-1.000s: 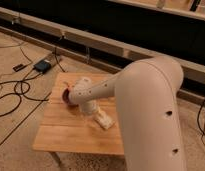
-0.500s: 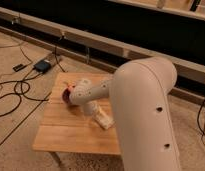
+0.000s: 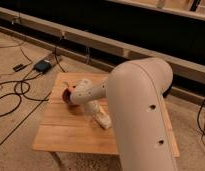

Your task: Wipe the white sponge on the table

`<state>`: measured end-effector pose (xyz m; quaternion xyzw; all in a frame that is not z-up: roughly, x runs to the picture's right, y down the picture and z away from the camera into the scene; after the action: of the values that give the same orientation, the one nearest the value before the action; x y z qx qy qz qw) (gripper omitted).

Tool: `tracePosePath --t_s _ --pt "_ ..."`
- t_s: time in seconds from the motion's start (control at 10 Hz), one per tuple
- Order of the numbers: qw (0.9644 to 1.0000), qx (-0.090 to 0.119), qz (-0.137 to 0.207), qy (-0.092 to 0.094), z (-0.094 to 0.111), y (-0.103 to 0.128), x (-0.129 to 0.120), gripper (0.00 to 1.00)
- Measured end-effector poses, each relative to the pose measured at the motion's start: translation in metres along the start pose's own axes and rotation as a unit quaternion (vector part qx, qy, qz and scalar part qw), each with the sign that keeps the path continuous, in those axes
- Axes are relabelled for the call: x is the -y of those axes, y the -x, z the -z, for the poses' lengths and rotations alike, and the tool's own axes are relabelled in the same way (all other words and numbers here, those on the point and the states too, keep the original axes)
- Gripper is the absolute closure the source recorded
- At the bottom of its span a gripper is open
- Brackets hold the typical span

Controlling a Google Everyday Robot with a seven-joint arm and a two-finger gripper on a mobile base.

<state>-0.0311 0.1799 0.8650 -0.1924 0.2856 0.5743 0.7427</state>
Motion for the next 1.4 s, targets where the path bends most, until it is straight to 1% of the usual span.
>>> tracePosePath --t_s 0.1,0.5,0.6,0.7,1.1,1.4 --pt "1.0000 0.000 -0.002 0.000 -0.001 0.001 0.001 0.45" --pt "0.9998 0.000 -0.021 0.002 -0.004 0.003 0.013 0.90" --pt "0.9997 0.000 -0.025 0.003 -0.004 0.004 0.015 0.96" --pt "0.9995 0.000 -0.030 0.004 -0.003 0.004 0.019 1.00" --pt "0.9991 -0.003 -0.041 0.002 -0.002 0.003 0.025 1.00" --pt "0.9981 -0.015 -0.059 -0.009 -0.005 -0.001 0.036 1.00"
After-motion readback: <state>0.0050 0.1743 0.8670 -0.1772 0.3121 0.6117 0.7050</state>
